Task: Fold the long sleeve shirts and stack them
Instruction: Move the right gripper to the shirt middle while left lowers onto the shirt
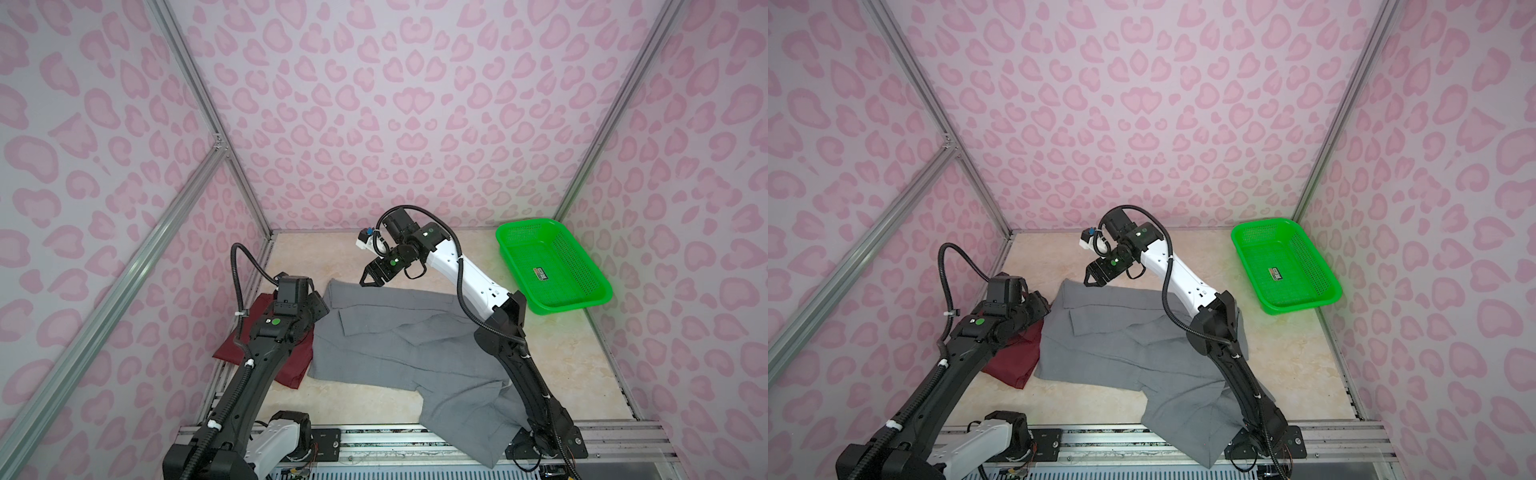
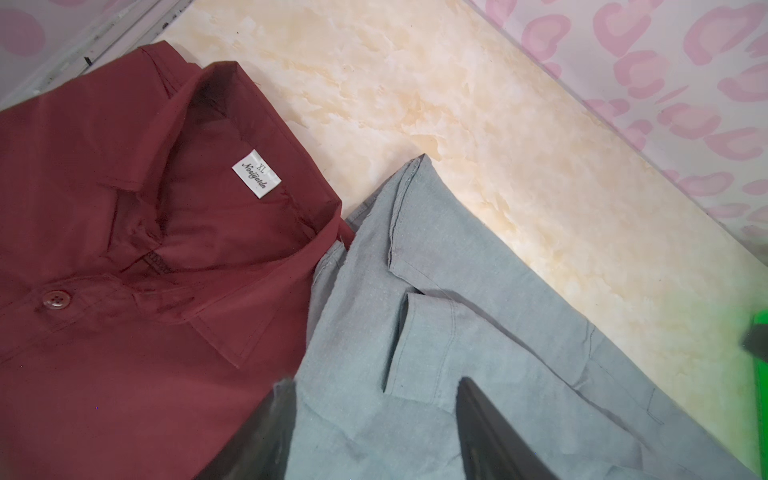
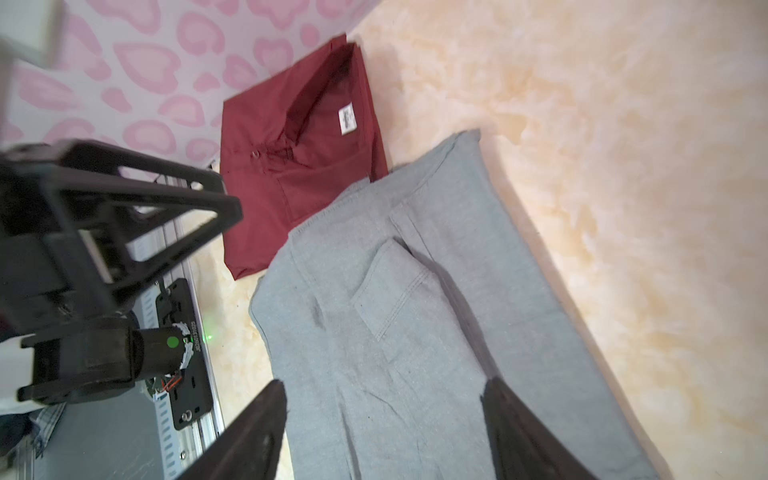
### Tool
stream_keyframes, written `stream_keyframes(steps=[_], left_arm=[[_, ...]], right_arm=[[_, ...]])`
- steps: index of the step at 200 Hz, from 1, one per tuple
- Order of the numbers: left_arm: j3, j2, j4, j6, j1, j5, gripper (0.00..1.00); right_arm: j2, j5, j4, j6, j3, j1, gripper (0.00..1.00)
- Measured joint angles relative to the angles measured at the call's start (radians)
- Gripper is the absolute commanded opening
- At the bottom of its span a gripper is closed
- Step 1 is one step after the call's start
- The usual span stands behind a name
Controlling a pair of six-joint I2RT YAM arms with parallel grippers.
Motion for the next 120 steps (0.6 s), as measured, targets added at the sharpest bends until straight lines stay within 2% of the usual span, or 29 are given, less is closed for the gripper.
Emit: stream_keyframes(steps=[21,50,69,94,120], left_arm=[[0.004,0.027,0.002,0.008,0.0,0.046,0.63],[-0.051,0.051,0.016,0.01,-0.015,0.13,0.63],[-0.102,0.058,0.018,-0.031,-0.053,0.181,0.63],[-0.148,0.069,0.041,-0.092,-0.129,0.22,0.62],[-0.169,0.116,0.06,-0.148,-0.186,0.229,0.58]], right_arm=[[-0.165,0.04,0.068,0.021,-0.206,-0.003,0.74],[-0.452,0.077,0.265,0.088,-0.666,-0.004,0.74],[-0.583,0.082,0.389,0.136,-0.915,-0.003,0.74],[-0.713,0.093,0.492,0.173,-1.127,-0.003,0.74],[-0.823,0.115,0.565,0.196,-1.273,-0.006,0.74]])
